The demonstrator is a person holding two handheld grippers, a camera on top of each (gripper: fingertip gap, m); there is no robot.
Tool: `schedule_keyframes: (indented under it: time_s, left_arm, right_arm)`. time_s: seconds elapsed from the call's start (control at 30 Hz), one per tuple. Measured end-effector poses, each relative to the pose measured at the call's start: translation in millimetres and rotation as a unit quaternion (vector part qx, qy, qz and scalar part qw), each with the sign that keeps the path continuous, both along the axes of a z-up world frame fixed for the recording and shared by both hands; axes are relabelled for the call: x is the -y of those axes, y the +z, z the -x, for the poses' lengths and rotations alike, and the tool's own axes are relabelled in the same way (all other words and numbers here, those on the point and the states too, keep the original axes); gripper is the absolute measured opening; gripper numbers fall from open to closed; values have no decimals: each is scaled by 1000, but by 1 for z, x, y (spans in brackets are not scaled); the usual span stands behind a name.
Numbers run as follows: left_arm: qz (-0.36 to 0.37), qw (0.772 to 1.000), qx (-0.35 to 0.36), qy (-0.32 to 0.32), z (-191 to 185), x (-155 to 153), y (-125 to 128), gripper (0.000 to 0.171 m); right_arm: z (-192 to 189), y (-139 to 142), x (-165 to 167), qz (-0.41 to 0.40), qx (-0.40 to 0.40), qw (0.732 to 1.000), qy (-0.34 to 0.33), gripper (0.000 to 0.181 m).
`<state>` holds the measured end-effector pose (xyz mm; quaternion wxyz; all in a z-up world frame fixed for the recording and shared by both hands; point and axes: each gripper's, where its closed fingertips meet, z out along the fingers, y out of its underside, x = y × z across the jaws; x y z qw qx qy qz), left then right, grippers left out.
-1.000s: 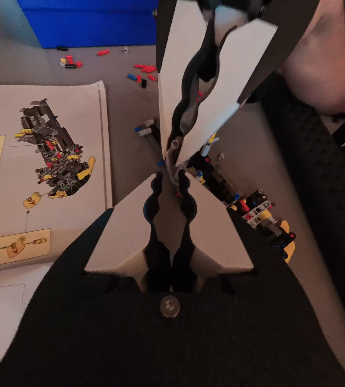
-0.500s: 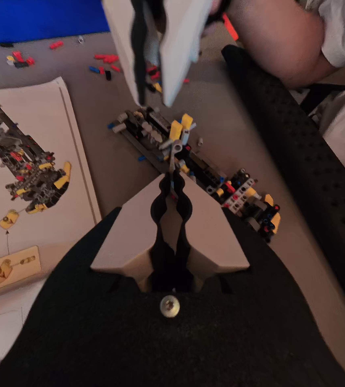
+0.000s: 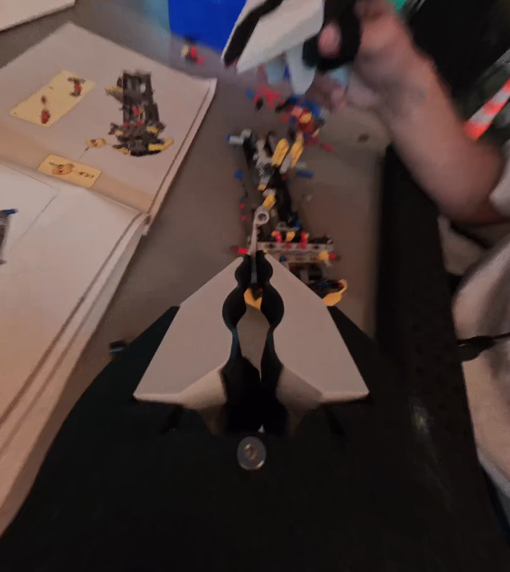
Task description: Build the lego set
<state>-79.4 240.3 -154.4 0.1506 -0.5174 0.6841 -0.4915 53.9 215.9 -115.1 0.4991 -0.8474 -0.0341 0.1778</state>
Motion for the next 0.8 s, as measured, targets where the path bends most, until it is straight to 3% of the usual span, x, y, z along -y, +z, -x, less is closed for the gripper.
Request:
schedule_keyframes:
  time_s: [0.17, 0.23, 0.6, 0.8]
  left_arm:
    - [82, 994, 68, 7, -14, 7, 19, 0]
    - [108, 992, 62, -3, -17, 11, 16, 0]
    - [55, 997, 44, 21, -23, 5, -2, 0]
    - [43, 998, 34, 12, -24, 11, -9, 0]
  right_arm:
    - [7, -6, -3, 5, 2, 1000, 5, 9]
    - [6, -10, -4, 11, -1, 1000, 6, 9]
    - [-16, -23, -6, 29, -16, 999, -24, 11]
    - [-29, 12, 17, -28, 28, 998, -42, 22]
